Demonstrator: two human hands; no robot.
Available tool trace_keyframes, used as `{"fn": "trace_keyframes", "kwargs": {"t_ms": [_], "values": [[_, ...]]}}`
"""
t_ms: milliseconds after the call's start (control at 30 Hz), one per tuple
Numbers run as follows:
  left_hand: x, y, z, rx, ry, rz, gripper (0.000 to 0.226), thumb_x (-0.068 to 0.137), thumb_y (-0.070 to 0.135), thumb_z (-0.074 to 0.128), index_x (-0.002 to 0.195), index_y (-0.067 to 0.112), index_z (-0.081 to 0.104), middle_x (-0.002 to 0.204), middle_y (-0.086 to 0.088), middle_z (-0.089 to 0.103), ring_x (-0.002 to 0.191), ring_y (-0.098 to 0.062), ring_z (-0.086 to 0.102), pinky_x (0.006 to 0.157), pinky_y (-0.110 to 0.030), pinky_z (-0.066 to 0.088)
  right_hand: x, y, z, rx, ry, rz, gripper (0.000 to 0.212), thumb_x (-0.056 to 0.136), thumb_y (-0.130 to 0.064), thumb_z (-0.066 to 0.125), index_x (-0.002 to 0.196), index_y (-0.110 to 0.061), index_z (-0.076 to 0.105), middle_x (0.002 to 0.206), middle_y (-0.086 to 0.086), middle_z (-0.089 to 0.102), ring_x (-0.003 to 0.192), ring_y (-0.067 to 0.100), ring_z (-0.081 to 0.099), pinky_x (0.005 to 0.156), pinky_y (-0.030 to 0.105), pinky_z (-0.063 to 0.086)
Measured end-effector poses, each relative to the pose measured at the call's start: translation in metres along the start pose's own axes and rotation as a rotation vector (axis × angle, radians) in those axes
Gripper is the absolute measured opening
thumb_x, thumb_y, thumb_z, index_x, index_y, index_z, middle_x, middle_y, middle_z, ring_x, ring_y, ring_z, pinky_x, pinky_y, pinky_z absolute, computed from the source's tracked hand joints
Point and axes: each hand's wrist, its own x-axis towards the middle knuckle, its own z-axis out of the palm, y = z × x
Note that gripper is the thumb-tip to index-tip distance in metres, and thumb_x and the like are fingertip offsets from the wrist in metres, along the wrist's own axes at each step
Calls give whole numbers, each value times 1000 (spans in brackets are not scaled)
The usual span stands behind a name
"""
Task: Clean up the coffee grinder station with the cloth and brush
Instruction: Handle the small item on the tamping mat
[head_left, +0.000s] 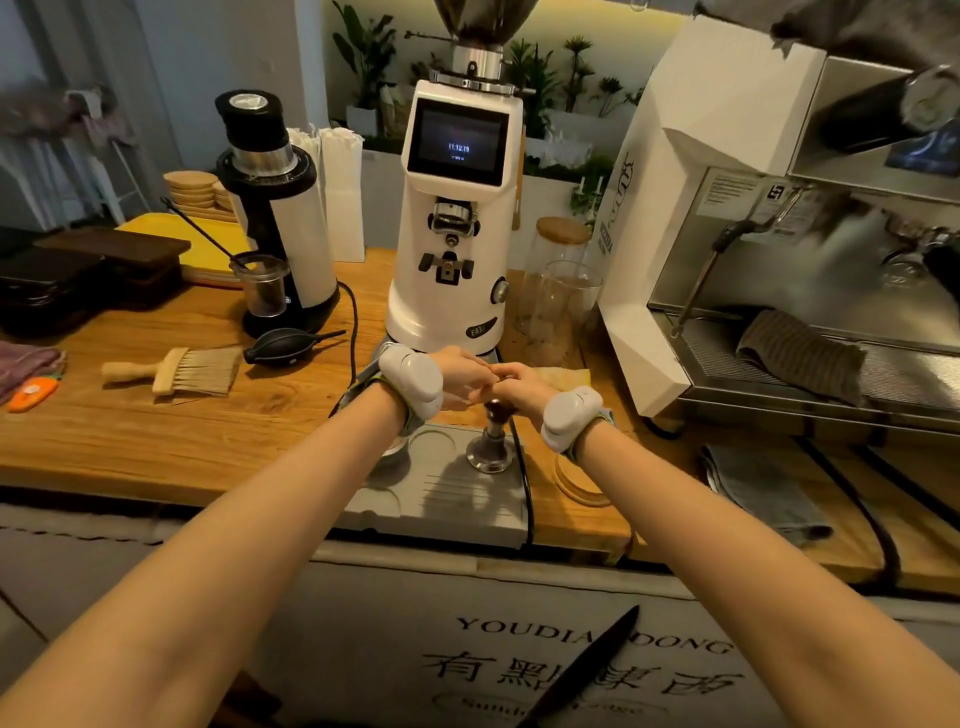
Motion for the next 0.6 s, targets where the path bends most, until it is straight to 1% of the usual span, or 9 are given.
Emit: {"fn": "trace_keyframes", "kwargs": {"t_ms": [33,100,200,267,333,433,467,533,600], "values": [[-4,0,-7,5,24,14,39,94,18,51,131,8,54,133,-16,55,125,-28,51,109,-40,39,1,-10,3,-3,23,-28,45,76,-2,70,120,-2,59,104,9,60,96,18,54,66,17,42],[-6,2,-14,-26,61,31,40,95,23,50,132,7,52,133,-16,55,121,-25,53,110,-40,39,3,-20,4,38,87,-54,42,75,1,68,117,-1,62,112,13,62,101,18,53,75,20,41],[-9,0,-23,-108,83,27,41,95,25,51,130,5,53,120,-12,58,104,-18,55,100,-34,45,7,-29,13,61,141,-84,35,80,2,61,114,-1,63,112,16,63,102,21,54,78,24,43],[-11,-4,-32,-156,101,3,39,94,25,52,129,8,52,113,-8,56,101,-16,54,96,-33,45,9,-35,24,29,174,-118,33,82,1,59,114,-3,63,115,16,65,100,21,55,79,26,45],[-13,-10,-40,-184,136,-15,38,94,25,52,129,9,52,111,-6,55,101,-16,54,95,-33,45,12,-38,36,42,156,-136,34,83,2,57,116,-3,62,118,18,64,99,21,56,81,26,48],[-16,-28,-48,-188,173,-49,36,93,25,54,125,8,54,111,-7,56,99,-15,54,93,-31,46,17,-38,55,67,66,-65,36,84,3,54,119,0,58,121,22,62,114,30,56,97,40,47],[-16,-34,-50,-177,182,-66,35,92,25,55,122,7,56,112,-8,58,98,-15,54,89,-30,48,19,-37,61,56,39,-34,35,84,3,54,119,1,58,118,22,63,114,31,57,98,42,46],[-17,-46,-52,-153,194,-97,36,90,23,58,122,6,59,120,-10,61,101,-16,55,82,-27,47,19,-32,73,29,-23,23,32,85,1,56,117,4,61,102,17,64,100,27,58,98,42,47],[-17,-57,-54,-139,208,-138,40,90,21,58,127,8,56,129,-10,58,111,-19,53,85,-29,44,19,-25,83,28,-68,84,31,87,-1,57,117,2,62,92,10,61,91,22,54,95,41,48]]}}
